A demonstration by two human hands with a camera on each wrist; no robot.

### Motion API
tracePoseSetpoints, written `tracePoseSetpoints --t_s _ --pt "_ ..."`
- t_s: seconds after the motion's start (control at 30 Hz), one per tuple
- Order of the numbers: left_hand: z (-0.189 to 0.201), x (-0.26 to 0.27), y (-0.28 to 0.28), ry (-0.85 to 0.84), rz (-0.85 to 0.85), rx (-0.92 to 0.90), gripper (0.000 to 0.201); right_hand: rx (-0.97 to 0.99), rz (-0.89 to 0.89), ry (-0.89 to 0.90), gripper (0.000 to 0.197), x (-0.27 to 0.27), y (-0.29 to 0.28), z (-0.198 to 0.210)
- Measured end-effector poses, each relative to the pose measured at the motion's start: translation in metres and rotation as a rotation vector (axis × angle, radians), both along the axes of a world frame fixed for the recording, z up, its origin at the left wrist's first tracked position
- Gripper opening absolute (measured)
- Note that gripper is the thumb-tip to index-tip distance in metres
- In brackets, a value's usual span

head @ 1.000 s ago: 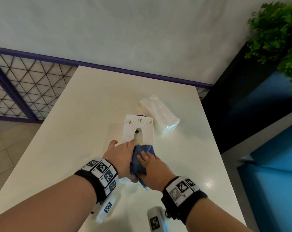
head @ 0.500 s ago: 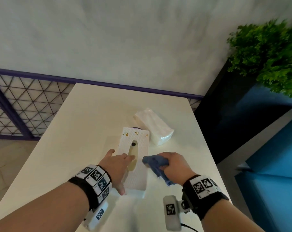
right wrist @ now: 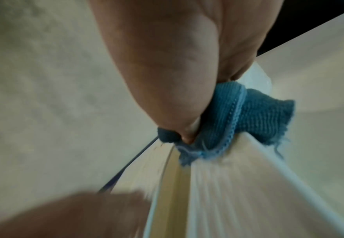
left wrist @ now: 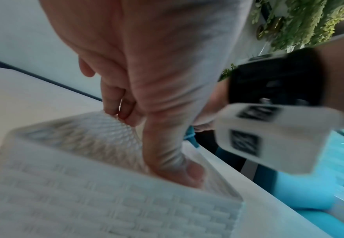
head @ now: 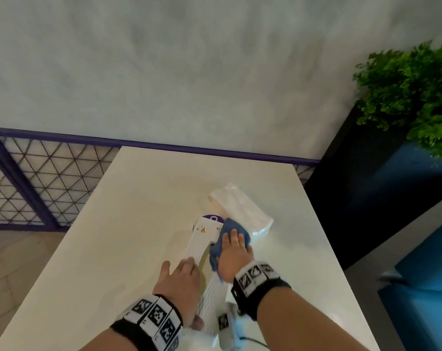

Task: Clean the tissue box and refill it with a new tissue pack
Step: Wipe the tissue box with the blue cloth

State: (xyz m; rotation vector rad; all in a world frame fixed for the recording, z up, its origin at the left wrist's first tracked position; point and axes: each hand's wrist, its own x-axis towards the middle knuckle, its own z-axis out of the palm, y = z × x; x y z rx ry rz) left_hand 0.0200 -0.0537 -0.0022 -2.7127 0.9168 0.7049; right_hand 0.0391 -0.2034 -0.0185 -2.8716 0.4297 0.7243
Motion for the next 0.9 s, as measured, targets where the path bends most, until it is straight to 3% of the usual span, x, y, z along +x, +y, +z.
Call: tracePoseSetpoints --t_s 0.13,0.33,0.5,0.6,0.7,0.77,0.83,0.9 --pt "0.001 0.002 0.000 -0.007 0.017 0.011 0.116 -0.059 -0.016 -0.002 0.090 0.030 -0.008 0.009" --pt "-0.002 -0.001 0.002 -0.017 0.049 -0.037 0.117 -0.095 0.089 0.078 0.086 -0.021 0.021 -0.006" --pt "0.000 -0.002 0.002 0.005 0.047 -0.040 0.115 -0.042 0.024 -0.008 0.092 0.025 -0.013 0.002" --pt "-0.001 -0.002 0.003 -0.008 0.037 -0.036 0.114 -0.013 0.129 0.022 0.084 0.020 -0.016 0.008" --pt "-0.002 -0.001 0.004 -0.014 0.050 -0.055 0.116 0.006 0.284 0.082 0.055 -0.007 -0.009 0.018" --pt "-0.003 -0.001 0.005 -0.005 0.064 -0.079 0.116 0.051 0.249 -0.004 0.037 -0.014 -0.010 0.030" --pt "-0.003 -0.001 0.006 -0.004 0.078 -0.100 0.116 0.056 0.146 -0.130 0.037 -0.008 -0.013 0.038" --pt "-0.004 -0.002 0.007 -0.004 0.085 -0.119 0.115 0.023 0.117 -0.145 0.053 0.000 -0.009 0.034"
